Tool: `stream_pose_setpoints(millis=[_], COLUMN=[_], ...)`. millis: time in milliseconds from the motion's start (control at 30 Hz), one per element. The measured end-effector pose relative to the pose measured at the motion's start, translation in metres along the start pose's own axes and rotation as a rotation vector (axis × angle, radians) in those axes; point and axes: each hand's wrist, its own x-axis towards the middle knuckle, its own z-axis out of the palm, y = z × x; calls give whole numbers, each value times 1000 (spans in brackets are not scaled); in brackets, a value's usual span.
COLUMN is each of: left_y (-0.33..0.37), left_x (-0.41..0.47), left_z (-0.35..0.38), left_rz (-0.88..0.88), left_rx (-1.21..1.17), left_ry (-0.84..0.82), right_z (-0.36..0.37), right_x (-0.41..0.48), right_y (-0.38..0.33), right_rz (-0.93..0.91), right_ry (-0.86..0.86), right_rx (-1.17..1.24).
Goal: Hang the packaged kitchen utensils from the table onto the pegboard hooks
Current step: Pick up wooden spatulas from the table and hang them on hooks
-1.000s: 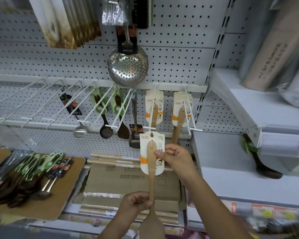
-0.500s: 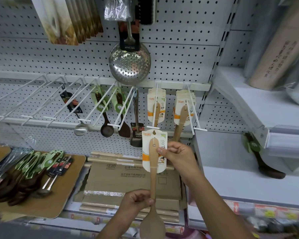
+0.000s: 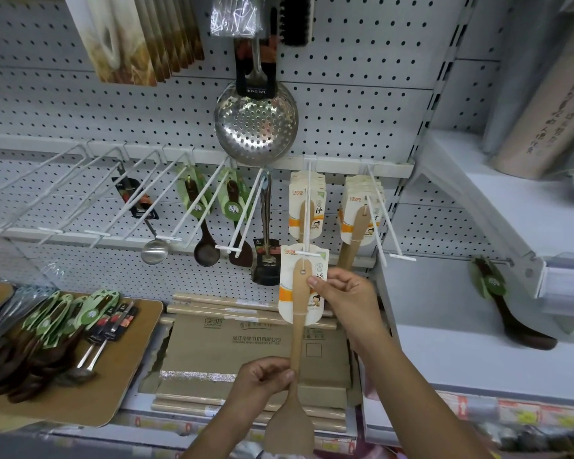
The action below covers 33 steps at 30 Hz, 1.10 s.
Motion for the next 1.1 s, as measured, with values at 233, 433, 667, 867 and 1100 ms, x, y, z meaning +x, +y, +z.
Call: stream_pose_setpoints(millis=[233,433,667,867,1100], left_y=[23,50,66,68,58], left_x=[45,90,140,161,167], left_z=[1,6,6,6,-19], left_rz=[67,134,120,95,100], left_rx=[59,149,295,399,583], left_ry=[49,65,97,8,-90], right_z=[9,18,22,23,15], right_x=[44,93,132,138,132], right_y=[-5,-18,-20,-23,-4], right_rz=[9,-78,-69,-49,-61], right_ry=[144,236,310,349,364], right_rx=[-47,-142,-193,-148,-249])
